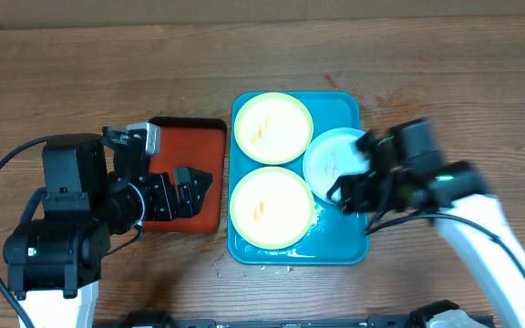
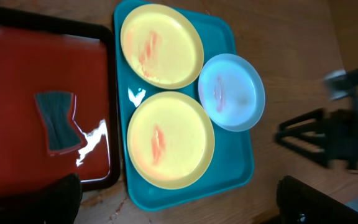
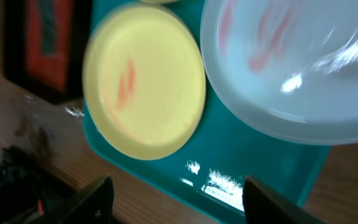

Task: Clean dirty plates on tray and stack at the side
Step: 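Move left gripper to the sponge and right gripper to the lower yellow plate rim, then grasp the green sponge with the left gripper and lift it from the red tray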

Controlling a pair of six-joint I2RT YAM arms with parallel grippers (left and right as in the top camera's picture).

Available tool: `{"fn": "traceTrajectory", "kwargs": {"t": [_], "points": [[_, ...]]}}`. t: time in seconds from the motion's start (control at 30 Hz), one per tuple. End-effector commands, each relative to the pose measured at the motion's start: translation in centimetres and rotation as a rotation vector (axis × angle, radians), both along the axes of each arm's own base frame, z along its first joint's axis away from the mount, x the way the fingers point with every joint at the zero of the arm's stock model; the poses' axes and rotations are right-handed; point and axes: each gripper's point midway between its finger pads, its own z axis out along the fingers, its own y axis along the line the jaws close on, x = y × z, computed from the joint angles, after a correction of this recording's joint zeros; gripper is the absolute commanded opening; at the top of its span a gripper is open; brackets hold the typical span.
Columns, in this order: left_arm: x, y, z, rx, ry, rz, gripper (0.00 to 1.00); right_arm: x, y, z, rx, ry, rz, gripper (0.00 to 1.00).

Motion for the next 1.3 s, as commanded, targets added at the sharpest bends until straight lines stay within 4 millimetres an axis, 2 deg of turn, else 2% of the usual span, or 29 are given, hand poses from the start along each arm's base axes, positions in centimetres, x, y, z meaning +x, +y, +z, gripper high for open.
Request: {"fn": "traceTrajectory", "kwargs": {"t": [0.0, 0.07, 0.13, 0.27, 0.43, 0.53, 0.57, 0.6, 0.73, 0.8, 0.87, 1.03, 1.13, 1.27], "points": [[0.0, 0.4, 0.4, 0.027, -0.014, 0.004, 0.99, -1.8, -0.1, -4.9, -0.155, 0.088, -0.065, 0.64], [-0.1, 0.5, 0.2, 0.033, -0.005, 0.008, 0.98, -2.1, 0.2, -7.2, -0.208, 0.086, -0.077, 0.62], [-0.1, 0.5, 0.1, 0.033, -0.002, 0.007, 0.98, -1.9, 0.7, -9.1, -0.239, 0.064, -0.070, 0.54], [0.0, 0.5, -0.2, 0.038, 0.004, 0.000, 0.98, -0.9, 2.3, -11.5, -0.219, 0.030, -0.043, 0.48], [0.4, 0.0, -0.9, 0.049, 0.027, -0.036, 0.95, 1.1, 3.7, -13.1, -0.188, -0.016, -0.037, 0.44], [0.7, -0.1, -1.7, 0.077, 0.054, -0.048, 0.82, 1.5, 3.6, -13.0, -0.196, -0.038, -0.033, 0.29], [0.9, 0.3, -2.0, 0.096, 0.064, -0.032, 0.80, 1.7, 3.4, -13.1, -0.203, -0.039, -0.046, 0.25], [1.3, 1.5, -2.8, 0.145, 0.094, 0.037, 0.81, 2.1, 2.8, -13.1, -0.227, -0.044, -0.090, 0.19], [2.5, 6.1, -4.8, 0.295, 0.187, 0.303, 0.82, 2.7, 2.1, -13.2, -0.240, -0.041, -0.170, 0.13], [3.2, 7.1, -6.1, 0.347, 0.223, 0.342, 0.82, 2.7, 1.9, -13.2, -0.249, -0.046, -0.175, 0.10], [3.9, 7.2, -8.0, 0.365, 0.279, 0.335, 0.82, 2.9, 1.8, -13.2, -0.256, -0.051, -0.180, 0.09], [6.0, 7.0, -14.4, 0.394, 0.434, 0.305, 0.75, 3.1, 1.3, -13.2, -0.274, -0.059, -0.211, 0.09], [6.7, 6.0, -18.5, 0.370, 0.547, 0.235, 0.68, 3.0, 1.3, -13.2, -0.276, -0.055, -0.214, 0.09], [7.4, 4.5, -22.9, 0.318, 0.646, 0.151, 0.60, 3.0, 1.3, -13.2, -0.277, -0.055, -0.213, 0.09]]}}
